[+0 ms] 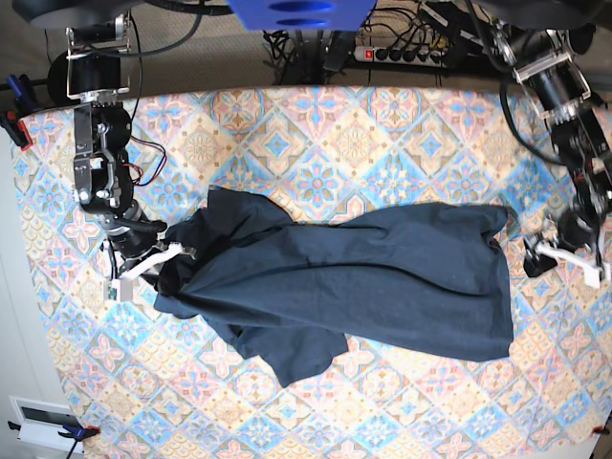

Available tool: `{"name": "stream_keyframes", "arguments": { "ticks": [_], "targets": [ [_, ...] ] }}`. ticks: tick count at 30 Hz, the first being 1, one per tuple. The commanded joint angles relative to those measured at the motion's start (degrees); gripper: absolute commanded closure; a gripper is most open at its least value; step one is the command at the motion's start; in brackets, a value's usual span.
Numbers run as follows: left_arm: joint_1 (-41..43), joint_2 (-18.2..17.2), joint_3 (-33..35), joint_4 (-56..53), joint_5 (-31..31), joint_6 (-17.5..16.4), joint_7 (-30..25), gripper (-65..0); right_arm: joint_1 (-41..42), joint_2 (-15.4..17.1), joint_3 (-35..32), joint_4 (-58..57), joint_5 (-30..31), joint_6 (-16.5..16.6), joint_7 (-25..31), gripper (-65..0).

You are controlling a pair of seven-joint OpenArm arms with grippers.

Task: Layout the t-shirt on the table in an organized manner, then fold the t-shirt properly
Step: 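Pull the shirt edge with the left gripper to spread it flat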

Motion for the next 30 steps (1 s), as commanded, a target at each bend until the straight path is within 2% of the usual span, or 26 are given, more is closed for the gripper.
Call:
{"name": "stream_keyframes", "arguments": {
  "ticks": [1,9,15,17,19,22,23,25,27,30],
  "targets": [
    [1.04,-0.33,-0.50,1.19,0.52,0.33,-1.67,-47.0,1.12,0.75,0.46,1.03,0.50,0.60,1.69,-0.3],
    [4.11,3.01,-0.06,0.92,2.01,0.33,-2.46,-47.0,1.12,0.66,0.46,1.30,0.50,0.60,1.69,-0.3],
    [0.42,3.89,10.57,-4.18,7.02,0.33,-2.37,-46.3,0.94,0.66,0.46,1.47,0.50,0.69,1.69,-0.3],
    [-0.72,3.89,13.03,-6.02,7.72,0.24,-2.19,-40.0,0.94,0.66,0.46,1.47,0.50,0.69,1.69,-0.3],
    [-1.34,3.89,13.56,-6.02,7.28,0.07,-2.28,-25.3,0.94,0.66,0.46,1.65,0.50,0.69,1.69,-0.3],
    [-1.51,3.89,13.47,-3.21,7.20,-2.66,-2.02,-3.5,0.94,0.66,0.46,1.91,0.50,0.69,1.69,-0.3],
    [-1.25,3.80,13.47,-1.36,7.28,-2.92,-2.02,0.0,0.94,0.66,0.46,1.91,0.50,0.69,1.69,-0.3],
    [-0.11,2.22,12.24,3.82,7.11,-3.63,-1.49,0.0,0.94,0.66,0.46,1.91,0.50,0.69,1.69,-0.3],
    [1.74,1.69,7.85,9.80,6.67,-3.63,0.18,0.0,0.94,0.66,0.46,1.82,0.33,0.69,1.69,-0.3],
    [2.00,1.34,-1.38,16.13,1.13,-3.63,4.14,0.0,1.03,0.66,0.64,1.38,0.24,0.69,1.69,-0.3]
  ]
}}
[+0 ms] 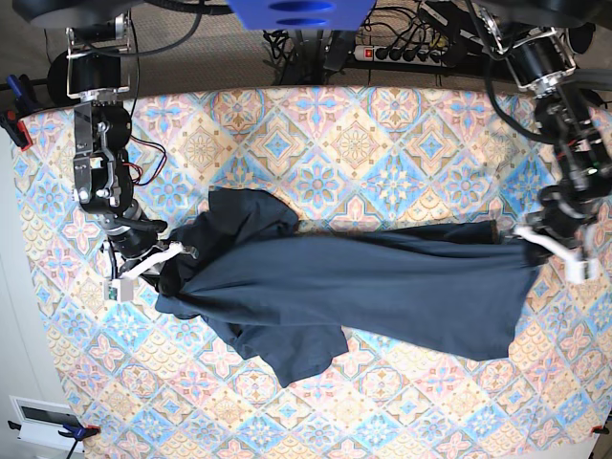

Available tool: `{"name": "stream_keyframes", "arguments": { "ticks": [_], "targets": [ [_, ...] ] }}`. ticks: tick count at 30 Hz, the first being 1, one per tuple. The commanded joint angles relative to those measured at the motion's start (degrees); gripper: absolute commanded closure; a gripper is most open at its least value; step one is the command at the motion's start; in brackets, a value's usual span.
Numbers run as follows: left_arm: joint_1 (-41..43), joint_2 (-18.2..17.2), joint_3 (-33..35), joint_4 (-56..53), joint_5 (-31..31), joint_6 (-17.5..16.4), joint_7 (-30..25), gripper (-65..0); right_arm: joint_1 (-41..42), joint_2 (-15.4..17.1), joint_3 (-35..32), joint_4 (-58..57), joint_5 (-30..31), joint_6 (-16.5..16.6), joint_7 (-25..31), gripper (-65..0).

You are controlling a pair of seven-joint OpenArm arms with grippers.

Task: Layout the t-shirt on the table in an organized manner, then fold the t-shirt properly
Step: 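Pull the shirt edge with the left gripper to spread it flat, then move the left gripper to the shirt's hem corner and grasp it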

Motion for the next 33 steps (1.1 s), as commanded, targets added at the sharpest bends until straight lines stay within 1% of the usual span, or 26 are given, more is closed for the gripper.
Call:
{"name": "stream_keyframes", "arguments": {
  "ticks": [1,2,3,5,7,9,11,14,17,21,24,30,33],
  "targets": [
    [-1.17,-1.19,-3.90,1.32,-3.30,-0.22,0.41,0.0,1.21,0.66,0.70,0.66,0.18,0.18,1.75,-0.3],
    [-1.34,-1.99,-7.94,1.14,-5.85,-0.22,1.90,0.0,1.21,0.66,0.79,0.66,0.18,0.18,1.75,-0.3],
    [-2.31,-3.66,-12.07,0.79,-8.58,-0.22,3.31,0.0,1.21,0.66,0.79,0.75,0.18,0.18,1.75,-0.3],
    [-4.16,-5.24,-17.61,-2.99,-12.53,-0.22,5.86,0.0,1.56,0.66,0.79,0.66,0.18,0.18,1.75,-0.3],
    [-5.65,-7.17,-20.07,-8.09,-14.29,-0.22,7.18,0.0,1.56,0.66,0.61,0.57,0.18,0.18,1.75,-0.3],
    [-6.18,-9.28,-21.21,-13.45,-14.20,-0.22,7.00,0.0,1.47,0.66,0.61,0.66,0.09,0.18,1.75,-0.3],
    [-6.36,-9.72,-21.74,-19.34,-14.20,-0.13,5.60,0.0,1.38,0.66,0.61,0.75,0.09,0.18,1.75,-0.3],
    [-6.09,-11.04,-21.21,-26.11,-14.11,0.14,2.52,0.0,1.38,0.66,0.53,0.75,0.09,0.18,1.75,-0.3],
    [-6.00,-11.22,-18.67,-31.04,-14.11,0.22,1.11,0.0,1.29,0.66,0.53,0.75,0.09,0.18,1.75,-0.3],
    [-3.81,-10.95,-18.23,-31.12,-14.20,0.22,1.55,0.0,1.21,0.66,0.44,0.75,0.09,0.18,1.58,-0.3],
    [-2.05,-11.13,-13.13,-31.04,-14.47,0.14,1.55,0.0,1.21,0.66,0.44,0.75,0.09,0.18,1.49,-0.3],
    [1.91,-11.30,-3.28,-30.16,-14.73,-0.22,1.20,-10.7,1.12,0.66,0.53,0.75,0.09,0.18,1.31,-0.3],
    [4.55,-10.86,-2.31,-25.76,-14.73,-0.22,1.11,-13.8,0.41,0.75,0.88,0.75,0.09,0.18,1.31,-0.3]
  ]
}}
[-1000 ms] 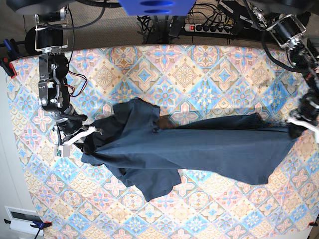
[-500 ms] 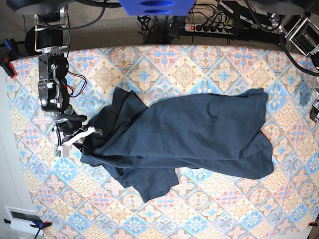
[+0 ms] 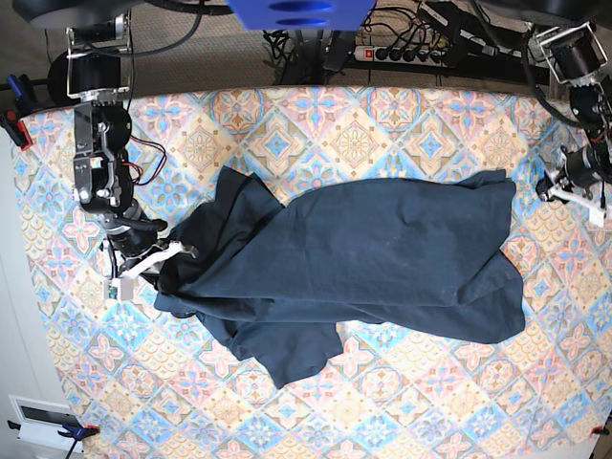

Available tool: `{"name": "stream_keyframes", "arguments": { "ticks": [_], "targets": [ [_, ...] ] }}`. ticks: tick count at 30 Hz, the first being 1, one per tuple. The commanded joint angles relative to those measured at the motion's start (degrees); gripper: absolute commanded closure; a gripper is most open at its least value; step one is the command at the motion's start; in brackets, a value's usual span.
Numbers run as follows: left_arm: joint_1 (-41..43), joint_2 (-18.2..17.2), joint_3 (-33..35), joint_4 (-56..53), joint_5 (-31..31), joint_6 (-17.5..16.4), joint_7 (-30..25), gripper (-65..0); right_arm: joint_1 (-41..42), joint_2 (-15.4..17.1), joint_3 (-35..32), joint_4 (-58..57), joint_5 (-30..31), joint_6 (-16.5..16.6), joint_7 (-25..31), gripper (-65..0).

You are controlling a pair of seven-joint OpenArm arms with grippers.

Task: Layout the t-shirt on the table in an organized manner, then fold the t-shirt properly
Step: 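Move the left gripper to the shirt's hem corner and grasp it, then pull the hem corner with the left gripper to straighten the shirt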

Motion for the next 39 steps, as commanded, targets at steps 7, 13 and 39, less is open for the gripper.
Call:
{"name": "stream_keyframes", "arguments": {
  "ticks": [7,13,39],
  "targets": [
    [5.72,1.61,-0.39,12.59,-1.20,-0.28,-0.31,-25.1,-0.44,0.81,0.88,1.17,0.42,0.27,1.51,-0.3],
    [7.30,2.49,-0.39,13.83,-7.09,-0.28,0.84,-43.1,-0.44,0.81,0.88,1.17,0.42,0.27,1.51,-0.3],
    [5.81,11.81,-11.12,9.96,-9.90,0.07,0.57,-49.4,-0.44,0.81,0.53,1.43,0.42,0.27,1.60,-0.3]
  ]
}}
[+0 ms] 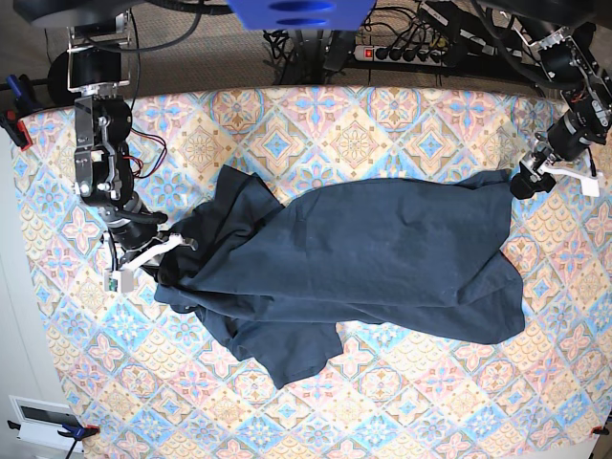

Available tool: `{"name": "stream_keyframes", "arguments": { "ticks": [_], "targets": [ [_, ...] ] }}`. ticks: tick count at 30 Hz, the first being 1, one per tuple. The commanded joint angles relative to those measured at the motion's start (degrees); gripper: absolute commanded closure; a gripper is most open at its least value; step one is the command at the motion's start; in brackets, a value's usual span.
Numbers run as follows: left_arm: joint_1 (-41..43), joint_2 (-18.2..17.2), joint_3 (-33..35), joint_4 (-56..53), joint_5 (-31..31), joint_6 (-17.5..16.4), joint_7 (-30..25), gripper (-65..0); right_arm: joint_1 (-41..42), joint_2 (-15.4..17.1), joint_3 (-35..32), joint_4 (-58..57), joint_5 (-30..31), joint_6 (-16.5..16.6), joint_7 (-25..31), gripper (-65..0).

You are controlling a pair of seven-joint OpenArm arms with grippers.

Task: Layout the t-shirt on the table in an organized manner, then fold the t-shirt properly
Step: 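Pull the hem corner with the left gripper to straighten the shirt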

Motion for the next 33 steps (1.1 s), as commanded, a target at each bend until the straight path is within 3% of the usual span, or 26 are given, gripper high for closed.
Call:
{"name": "stream_keyframes", "arguments": {
  "ticks": [1,7,14,16,18,22,24,28,33],
  "targets": [
    [-1.78,-0.69,-0.34,-1.40,-0.92,-0.19,-0.04,-49.4,1.06,0.75,0.16,1.32,0.42,0.20,1.51,-0.3],
    [-6.00,-0.34,-2.19,-11.42,-1.45,-0.19,0.05,-49.4,1.15,0.75,0.16,1.32,0.42,0.20,1.60,-0.3],
    [-9.61,1.68,-1.84,-12.83,-1.01,-0.28,-0.04,-47.7,1.15,0.75,0.24,1.32,0.42,0.20,1.60,-0.3],
    [-10.75,2.12,-1.75,-12.91,-0.92,-0.28,-0.04,-41.5,1.15,0.75,0.16,1.32,0.42,0.20,1.60,-0.3],
    [-11.72,3.09,-0.96,-12.91,-0.83,-0.37,0.05,-31.3,1.24,0.75,0.16,1.32,0.42,0.20,1.60,-0.3],
    [-13.04,2.91,0.27,-12.83,-1.18,-0.46,-0.04,-0.4,1.24,0.75,0.16,1.32,0.42,0.20,1.60,-0.3],
    [-12.77,2.82,0.27,-12.03,-1.71,-0.46,0.23,0.0,1.24,0.75,0.16,1.32,0.42,0.20,1.60,-0.3],
    [-8.47,-0.08,-0.16,-2.10,-8.92,-0.54,1.72,0.0,1.15,0.75,0.59,1.06,0.42,0.20,1.60,-0.3],
    [-4.86,-2.10,-5.18,5.90,-15.78,-0.54,2.07,0.0,1.33,0.75,0.59,0.88,0.42,0.20,1.69,-0.3]
  ]
}}
